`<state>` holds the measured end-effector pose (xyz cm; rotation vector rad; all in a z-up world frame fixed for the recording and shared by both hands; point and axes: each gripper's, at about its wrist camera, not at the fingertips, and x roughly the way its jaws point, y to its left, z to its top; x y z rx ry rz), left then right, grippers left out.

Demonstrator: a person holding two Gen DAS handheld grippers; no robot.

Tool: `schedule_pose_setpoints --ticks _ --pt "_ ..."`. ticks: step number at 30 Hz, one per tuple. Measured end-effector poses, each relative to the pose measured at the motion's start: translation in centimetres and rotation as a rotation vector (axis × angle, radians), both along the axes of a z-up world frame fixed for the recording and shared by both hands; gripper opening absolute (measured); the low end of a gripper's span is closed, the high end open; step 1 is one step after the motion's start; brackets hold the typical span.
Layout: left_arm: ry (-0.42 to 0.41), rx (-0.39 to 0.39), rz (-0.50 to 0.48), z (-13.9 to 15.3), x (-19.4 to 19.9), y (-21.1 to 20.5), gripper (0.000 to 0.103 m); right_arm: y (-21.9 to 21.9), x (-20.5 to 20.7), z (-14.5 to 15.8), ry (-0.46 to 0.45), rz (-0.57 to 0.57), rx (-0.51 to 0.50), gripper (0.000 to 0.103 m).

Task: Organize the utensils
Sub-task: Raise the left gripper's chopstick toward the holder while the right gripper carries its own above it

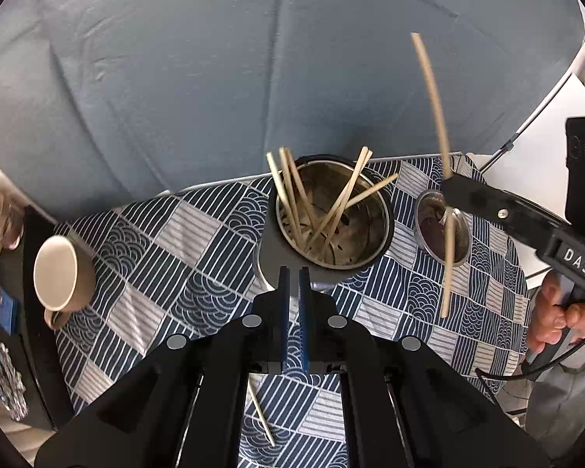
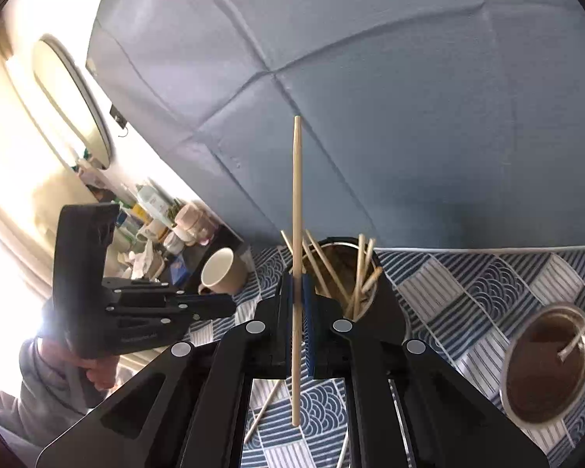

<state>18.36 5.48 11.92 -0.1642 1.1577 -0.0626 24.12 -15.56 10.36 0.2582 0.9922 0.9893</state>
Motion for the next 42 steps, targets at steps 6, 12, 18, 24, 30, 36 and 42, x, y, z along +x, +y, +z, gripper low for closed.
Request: schedule_pose_setpoints --ticks 6,12,18,24,30,36,42 --pt "0.055 -0.004 0.012 -3.0 0.4 1.1 0.006 1.1 1.1 -0.9 0.019 0.023 0.007 0.005" --pt "0.197 0.051 0.043 -9.0 -1.0 2.1 0.034 1.0 1.4 -0.8 0.019 0.021 0.025 0.005" --pt "0.365 0.017 0.053 -15.2 -3.1 2.5 0.034 1.0 1.6 -0.4 0.011 0.020 0.030 0.005" --pt "0.454 -0.003 0.085 -18.3 -4.4 2.9 0.041 1.0 1.6 -0.6 0.023 0.019 0.019 0.005" --pt "0.426 0.046 0.047 -18.3 -4.9 1.7 0.051 1.1 1.6 -0.7 0.030 0.016 0.016 0.005" --pt "0.344 0.137 0.043 -18.0 -6.9 1.2 0.014 1.1 1.6 -0.6 0.034 0.015 0.027 0.005" --pt "0.363 -0.037 0.115 -17.7 -8.4 4.0 0.004 1.0 1.4 -0.3 0.022 0.017 0.015 0.005"
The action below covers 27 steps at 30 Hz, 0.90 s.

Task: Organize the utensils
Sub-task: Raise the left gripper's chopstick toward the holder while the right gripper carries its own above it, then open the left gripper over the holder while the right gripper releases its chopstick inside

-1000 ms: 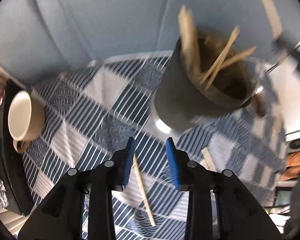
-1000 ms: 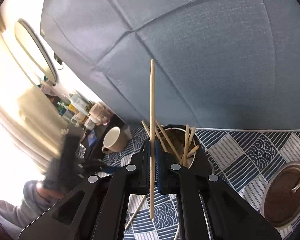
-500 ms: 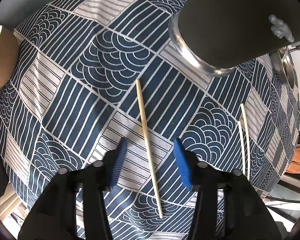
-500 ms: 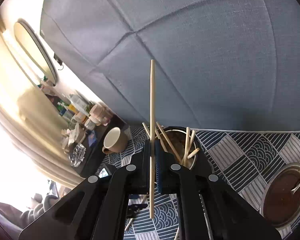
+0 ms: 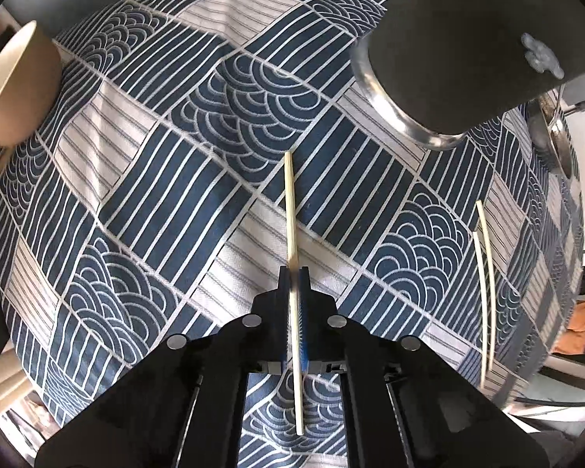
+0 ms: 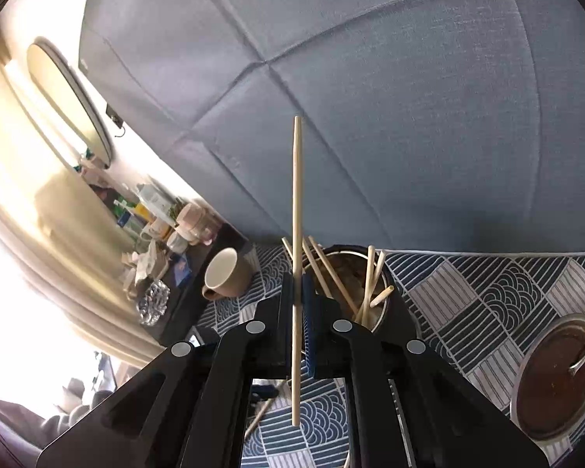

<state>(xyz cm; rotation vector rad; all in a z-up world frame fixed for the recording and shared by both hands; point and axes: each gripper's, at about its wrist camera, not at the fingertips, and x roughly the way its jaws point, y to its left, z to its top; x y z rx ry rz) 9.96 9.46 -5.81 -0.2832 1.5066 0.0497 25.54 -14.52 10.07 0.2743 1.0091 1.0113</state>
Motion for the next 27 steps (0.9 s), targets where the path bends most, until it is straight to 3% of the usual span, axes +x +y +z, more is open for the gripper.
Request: schedule_pose_setpoints --ticks 3,10,16,22,27 --pt "-0.099 -0.090 0.006 2.9 -0.7 0.8 0.004 -0.1 0.0 0.3 -0.014 0.005 0.001 0.005" --pt "-0.256 -0.107 0.013 9.5 -0.4 2.8 0.004 -0.2 0.7 0.6 -0.020 -0.019 0.018 0.005" --pt "-0.379 -0.070 -0.016 15.9 3.6 2.8 0.004 0.3 1.4 0.5 -0.022 -0.028 0.012 0.005" --pt "-0.527 -0.109 -0.064 21.1 7.2 1.5 0.004 0.5 1.8 1.3 -0.078 -0.037 0.035 0.005" --pt "-0.594 -0.198 -0.109 22.5 10.2 0.6 0.004 0.9 2.0 1.1 -0.124 -0.053 0.043 0.005"
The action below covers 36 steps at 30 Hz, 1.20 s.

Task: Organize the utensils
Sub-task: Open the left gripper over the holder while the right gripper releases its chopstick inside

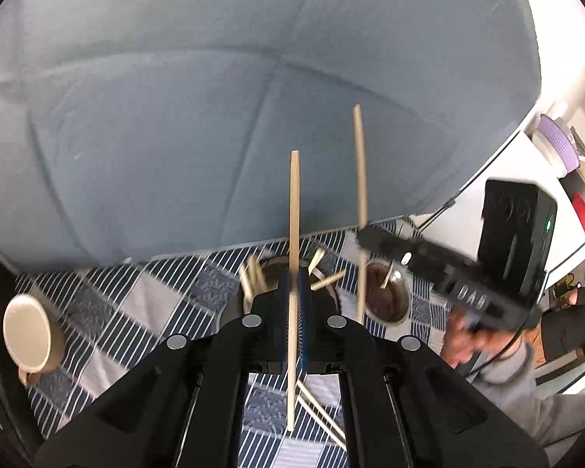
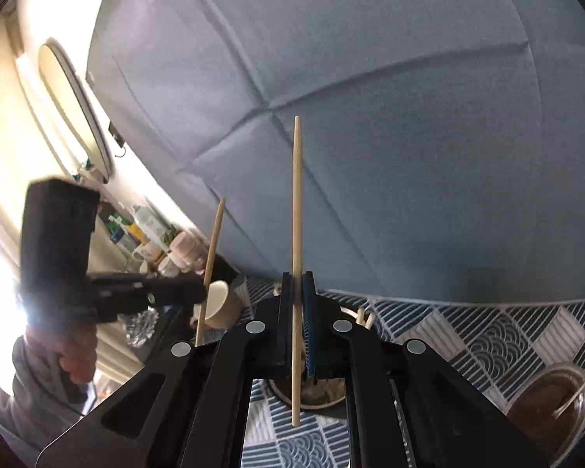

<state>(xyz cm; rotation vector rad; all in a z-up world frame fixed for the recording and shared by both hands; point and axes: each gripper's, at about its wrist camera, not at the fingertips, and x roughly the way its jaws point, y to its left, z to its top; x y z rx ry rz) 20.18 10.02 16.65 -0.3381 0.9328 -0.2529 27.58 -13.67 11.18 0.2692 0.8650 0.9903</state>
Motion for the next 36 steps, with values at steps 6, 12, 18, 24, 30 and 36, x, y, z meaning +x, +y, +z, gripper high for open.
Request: schedule_pose_setpoints --ticks 6,12,18,24,30,36 --pt "-0.036 -0.025 -0.021 -0.8 2.5 -0.6 0.004 0.3 0.6 -1.4 0.005 -0.012 0.008 0.005" --pt "-0.096 -0.022 -0.023 -2.4 4.7 -0.6 0.004 0.4 1.1 -2.7 0.000 -0.032 0.013 0.005" --pt "-0.147 -0.042 -0.032 -2.9 5.6 -0.4 0.005 1.1 1.4 -3.3 -0.017 -0.021 -0.023 0.005" --pt "-0.166 -0.032 -0.048 -3.4 5.1 -0.8 0.005 1.6 0.7 -3.0 -0.053 -0.021 -0.008 0.008" --pt "-0.141 -0.009 0.007 -2.6 3.9 0.0 0.027 1.6 -0.4 -1.5 -0.084 -0.036 -0.004 0.009" --pt "-0.116 0.065 0.027 -1.4 1.4 0.1 0.045 0.5 -1.3 -0.4 -0.087 -0.060 -0.009 0.011"
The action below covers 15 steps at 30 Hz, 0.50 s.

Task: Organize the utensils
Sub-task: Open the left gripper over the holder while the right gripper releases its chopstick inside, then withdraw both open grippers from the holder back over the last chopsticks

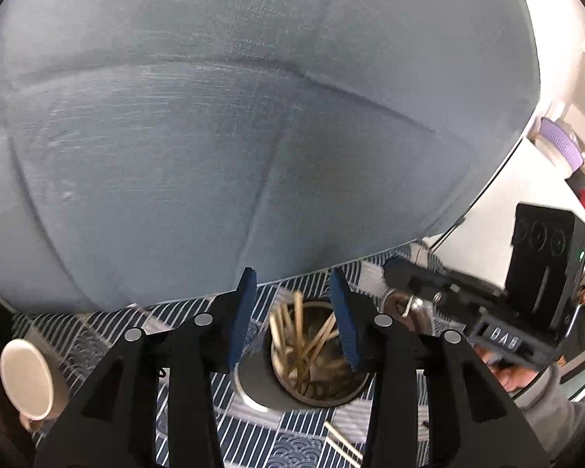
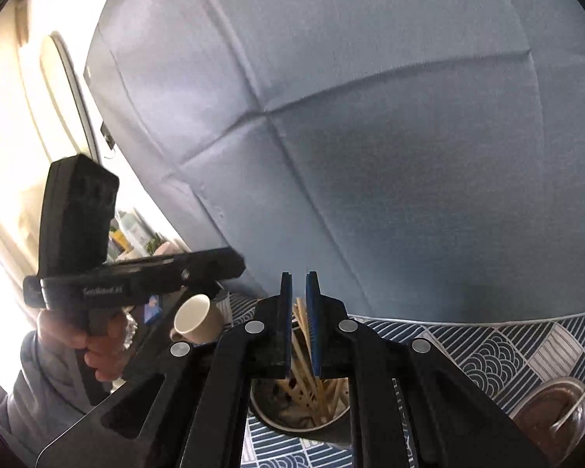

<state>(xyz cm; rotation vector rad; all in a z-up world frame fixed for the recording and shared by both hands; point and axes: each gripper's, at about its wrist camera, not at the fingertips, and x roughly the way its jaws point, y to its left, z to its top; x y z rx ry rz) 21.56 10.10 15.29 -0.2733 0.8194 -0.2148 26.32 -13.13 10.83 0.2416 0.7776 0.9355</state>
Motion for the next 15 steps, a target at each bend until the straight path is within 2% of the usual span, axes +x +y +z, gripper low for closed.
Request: schedule_pose_setpoints --ticks 1,3,4,6,8,10,13,15 --pt "0.004 0.014 0.008 0.2 -0.5 0.0 0.051 -0.2 -0.4 0.3 -0.002 -0.007 -0.006 0.015" --pt "0.006 0.031 0.022 0.5 -1.5 -0.1 0.054 -0.8 -1.0 0.8 -0.007 -0.024 -0.012 0.032" --pt "0.009 0.035 0.028 0.7 -2.1 -0.1 0.057 -0.9 -1.3 1.0 -0.009 -0.032 -0.015 0.033" --pt "0.018 0.046 0.036 0.9 -3.1 -0.3 0.059 -1.4 -2.0 1.4 -0.014 -0.055 -0.028 0.048" --pt "0.024 0.082 0.035 1.0 -4.2 -0.8 0.062 -2.1 -2.8 1.9 -0.025 -0.092 -0.050 0.055" --pt "0.034 0.100 0.035 0.9 -5.1 -1.1 0.070 -2.7 -3.5 2.0 -0.028 -0.115 -0.062 0.059" --pt "0.057 0.106 0.036 0.5 -5.9 -1.5 0.078 -3.5 -4.2 2.1 -0.027 -0.139 -0.087 0.066" --pt "0.080 0.123 0.034 -0.2 -6.3 -2.0 0.080 -4.1 -4.9 1.6 -0.018 -0.155 -0.107 0.073"
